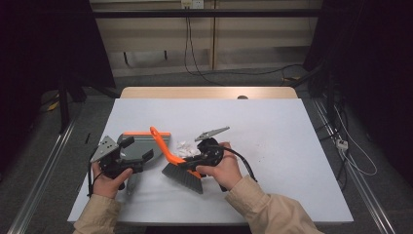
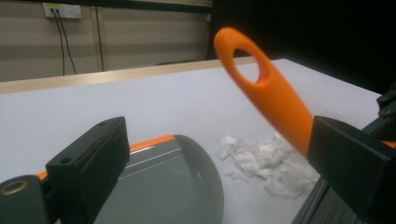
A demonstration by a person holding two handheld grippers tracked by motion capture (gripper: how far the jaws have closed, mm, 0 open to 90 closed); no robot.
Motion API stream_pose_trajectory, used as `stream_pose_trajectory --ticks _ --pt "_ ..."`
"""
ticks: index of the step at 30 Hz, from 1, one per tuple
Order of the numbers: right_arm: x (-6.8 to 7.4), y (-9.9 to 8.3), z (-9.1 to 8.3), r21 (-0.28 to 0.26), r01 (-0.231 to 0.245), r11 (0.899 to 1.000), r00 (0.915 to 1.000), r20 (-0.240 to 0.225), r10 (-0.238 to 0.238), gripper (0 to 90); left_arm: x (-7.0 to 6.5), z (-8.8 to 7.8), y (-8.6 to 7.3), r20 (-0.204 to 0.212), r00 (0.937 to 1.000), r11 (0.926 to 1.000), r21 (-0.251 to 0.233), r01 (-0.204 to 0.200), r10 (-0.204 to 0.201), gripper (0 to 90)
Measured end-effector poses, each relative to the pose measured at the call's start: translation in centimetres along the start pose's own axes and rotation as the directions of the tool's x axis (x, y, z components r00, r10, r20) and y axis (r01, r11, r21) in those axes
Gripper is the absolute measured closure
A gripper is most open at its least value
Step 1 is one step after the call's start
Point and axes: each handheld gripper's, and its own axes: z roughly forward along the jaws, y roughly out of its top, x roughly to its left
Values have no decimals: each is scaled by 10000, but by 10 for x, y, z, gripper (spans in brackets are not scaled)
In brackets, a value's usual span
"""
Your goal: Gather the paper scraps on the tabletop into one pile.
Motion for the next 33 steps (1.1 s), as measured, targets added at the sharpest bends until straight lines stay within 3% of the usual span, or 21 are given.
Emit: stream_pose_trajectory --ticks 5,15,23,29,33 --pt "-9 -4 9 470 2 9989 9980 639 -32 717 1 -1 0 -6 10000 10000 4 7 -7 55" --pt "-36 -1 -14 266 -180 9995 9884 1510 138 717 1 -1 0 -42 10000 10000 -3 12 -12 55" --pt "-56 -1 -29 -2 -298 9996 9764 2142 292 717 1 0 0 -50 10000 10000 27 11 -11 56" --pt "-62 2 -39 -89 -78 9999 9594 2819 100 718 0 0 0 -55 10000 10000 36 13 -13 56" --pt "-65 4 -47 -323 -114 9994 9541 2988 206 717 0 0 0 -53 10000 10000 28 -7 7 56"
